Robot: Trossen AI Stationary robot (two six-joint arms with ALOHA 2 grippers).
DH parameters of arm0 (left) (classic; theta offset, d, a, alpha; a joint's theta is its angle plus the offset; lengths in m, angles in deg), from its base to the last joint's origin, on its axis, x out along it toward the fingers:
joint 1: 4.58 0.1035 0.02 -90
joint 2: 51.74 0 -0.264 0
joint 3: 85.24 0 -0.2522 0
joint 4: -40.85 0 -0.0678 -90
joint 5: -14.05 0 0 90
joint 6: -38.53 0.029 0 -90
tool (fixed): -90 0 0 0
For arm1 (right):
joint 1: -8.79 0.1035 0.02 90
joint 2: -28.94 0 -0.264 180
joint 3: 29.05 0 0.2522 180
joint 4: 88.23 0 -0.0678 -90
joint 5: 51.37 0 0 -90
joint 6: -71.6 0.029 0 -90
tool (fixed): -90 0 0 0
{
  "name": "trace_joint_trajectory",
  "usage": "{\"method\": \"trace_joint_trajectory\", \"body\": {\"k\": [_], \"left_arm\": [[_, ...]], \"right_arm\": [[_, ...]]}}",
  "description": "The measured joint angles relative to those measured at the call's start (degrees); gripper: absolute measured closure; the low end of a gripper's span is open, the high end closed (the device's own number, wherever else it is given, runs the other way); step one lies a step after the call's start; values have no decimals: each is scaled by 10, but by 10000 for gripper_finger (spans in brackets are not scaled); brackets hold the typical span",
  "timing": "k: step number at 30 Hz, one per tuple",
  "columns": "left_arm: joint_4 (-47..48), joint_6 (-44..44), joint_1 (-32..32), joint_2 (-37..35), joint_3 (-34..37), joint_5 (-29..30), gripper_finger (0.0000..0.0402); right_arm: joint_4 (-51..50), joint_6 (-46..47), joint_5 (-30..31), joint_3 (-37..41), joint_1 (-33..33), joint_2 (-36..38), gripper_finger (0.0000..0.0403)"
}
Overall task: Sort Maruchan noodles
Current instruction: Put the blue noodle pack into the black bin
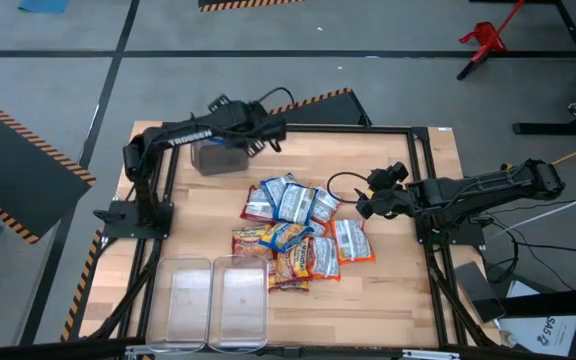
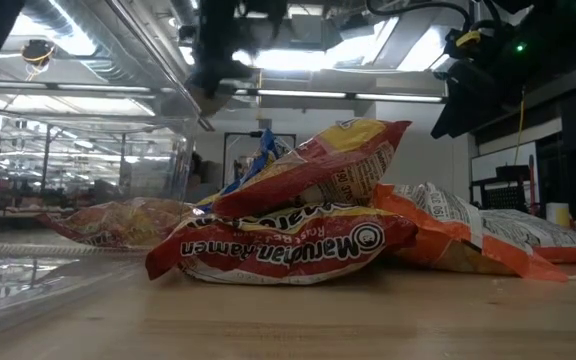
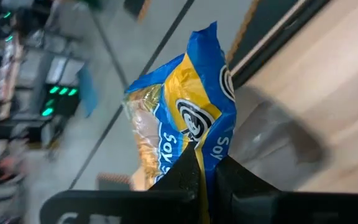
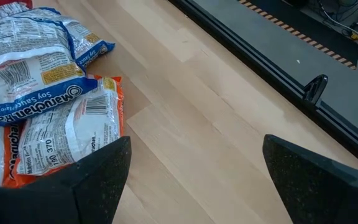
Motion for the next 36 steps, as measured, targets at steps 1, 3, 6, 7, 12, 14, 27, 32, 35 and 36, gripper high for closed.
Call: {"method": "trace_joint_trajectory", "body": {"k": [1,3,6,7,12,14,27,32,35,36], "left_arm": [[-1,5,13,-2,13,-3,401],[-18,18,31,-5,42,-7,401],[-58,48,53,-14,86,-27,401],[-76,63,59,-15,100,-37,401],[-119,103,89,-15,153,-60,401],[-130,104,99,-16,169,-65,401],[-193,107,117,-16,237,-136,400],[-200,107,119,-16,254,-141,400],[-204,106,119,-16,260,-143,399],[-204,106,119,-16,262,-143,399]], "right_arm": [[0,0,0,0,0,0,52],[0,0,0,0,0,0,52],[0,0,8,0,0,0,52],[0,0,10,0,0,0,52],[0,0,15,0,0,0,52],[0,0,14,0,0,0,52],[0,0,24,0,0,0,52],[0,0,24,0,0,0,52],[0,0,24,0,0,0,52],[0,0,24,0,0,0,52]]}}
